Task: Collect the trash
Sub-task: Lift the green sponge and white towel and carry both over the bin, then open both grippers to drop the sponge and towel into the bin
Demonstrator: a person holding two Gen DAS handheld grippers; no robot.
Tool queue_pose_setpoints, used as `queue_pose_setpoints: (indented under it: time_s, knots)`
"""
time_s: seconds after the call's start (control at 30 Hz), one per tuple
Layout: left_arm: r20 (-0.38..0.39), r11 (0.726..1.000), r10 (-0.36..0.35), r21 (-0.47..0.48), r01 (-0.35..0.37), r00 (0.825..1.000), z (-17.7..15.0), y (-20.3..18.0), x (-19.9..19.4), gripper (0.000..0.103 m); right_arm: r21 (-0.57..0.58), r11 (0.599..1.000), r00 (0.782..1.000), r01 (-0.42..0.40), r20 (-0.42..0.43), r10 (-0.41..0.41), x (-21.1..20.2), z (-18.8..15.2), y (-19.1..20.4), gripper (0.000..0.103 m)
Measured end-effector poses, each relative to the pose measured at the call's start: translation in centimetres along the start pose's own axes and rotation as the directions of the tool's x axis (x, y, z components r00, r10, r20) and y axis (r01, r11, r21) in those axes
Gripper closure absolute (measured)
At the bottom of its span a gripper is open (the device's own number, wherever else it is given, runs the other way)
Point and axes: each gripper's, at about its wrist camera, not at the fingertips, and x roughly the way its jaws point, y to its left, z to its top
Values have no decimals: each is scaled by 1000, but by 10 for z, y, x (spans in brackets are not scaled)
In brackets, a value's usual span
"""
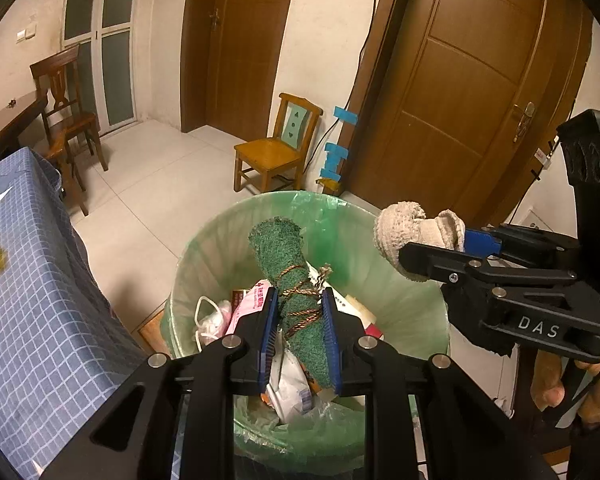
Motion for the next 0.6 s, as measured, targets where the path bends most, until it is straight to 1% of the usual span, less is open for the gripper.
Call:
queue_pose_setpoints:
  time_s: [0.23, 0.3, 0.43, 0.47, 0.5, 0.53, 0.57, 0.6]
  knots:
    - [1, 1000, -1, 3, 1, 1000, 1, -3, 5, 80, 1, 1000, 1000, -1, 0, 1, 0, 2, -2, 66]
    - [2, 1000, -2, 5, 2, 1000, -3, -5, -3, 79, 1, 1000, 1000, -1, 1, 1, 0, 2, -2, 66]
    - [5, 1000, 8, 4, -8, 1000, 0, -3, -3, 76, 0, 1000, 1000, -2, 0, 2, 0, 2, -2, 64]
    - [5, 1000, 14, 3, -14, 1000, 0, -2, -3, 71, 0, 1000, 1000, -4, -1, 4, 0, 3, -3, 64]
    - [5, 1000, 20, 1, -20, 1000, 0, 0, -2, 68, 0, 1000, 1000, -5, 0, 5, 0, 3, -4, 63]
    - [4, 1000, 25, -1, -25, 1000, 0, 1, -3, 62, 3, 1000, 1000, -5, 3, 5, 0, 3, -4, 61]
    - [3, 999, 32, -4, -32, 999, 0, 2, -2, 51, 8, 1000, 1000, -8, 7, 8, -1, 3, -6, 59]
    - [3, 999, 37, -7, -37, 999, 0, 4, -2, 46, 14, 1000, 1000, -10, 11, 10, -1, 3, -8, 53]
